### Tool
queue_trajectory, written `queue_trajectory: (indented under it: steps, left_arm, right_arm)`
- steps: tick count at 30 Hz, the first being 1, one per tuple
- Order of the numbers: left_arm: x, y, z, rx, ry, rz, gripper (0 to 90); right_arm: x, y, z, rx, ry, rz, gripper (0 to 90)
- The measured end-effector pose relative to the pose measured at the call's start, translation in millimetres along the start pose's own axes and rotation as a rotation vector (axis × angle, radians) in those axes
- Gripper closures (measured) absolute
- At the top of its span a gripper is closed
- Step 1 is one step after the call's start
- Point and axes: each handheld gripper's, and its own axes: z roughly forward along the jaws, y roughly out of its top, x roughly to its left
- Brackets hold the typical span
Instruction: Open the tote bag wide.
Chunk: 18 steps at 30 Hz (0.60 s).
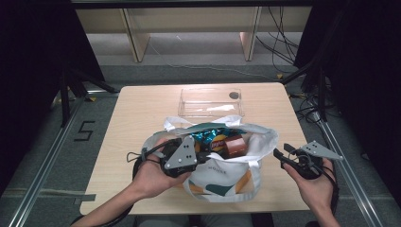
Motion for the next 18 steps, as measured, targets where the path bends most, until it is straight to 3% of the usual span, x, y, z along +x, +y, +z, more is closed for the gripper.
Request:
queue_trajectory:
  steps: [4,5,7,13,18]
  left_arm:
    - [-3.6,-4.2,2.4,0.013,-0.019,-0.012,87.6]
    - [-4.2,-5.1,2.8,0.017,-0.026,-0.004,87.6]
    - [-6.0,-5.9,2.6,0.020,-0.031,-0.007,87.6]
    - [-8.8,-6.2,3.0,0.041,-0.051,0.006,87.5]
    - [-13.1,-17.4,14.4,0.069,-0.075,-0.021,87.5]
  right_arm:
    - [1.0,0.1,0.2,0.000,0.001,0.016,52.1]
    - [-2.8,0.5,1.1,-0.009,0.007,-0.026,52.1]
    - [-0.8,0.2,0.7,-0.002,0.005,-0.006,52.1]
    - [-2.4,0.2,0.8,0.001,-0.012,-0.042,52.1]
    - [-2.1,0.1,0.9,0.004,-0.013,-0.042,52.1]
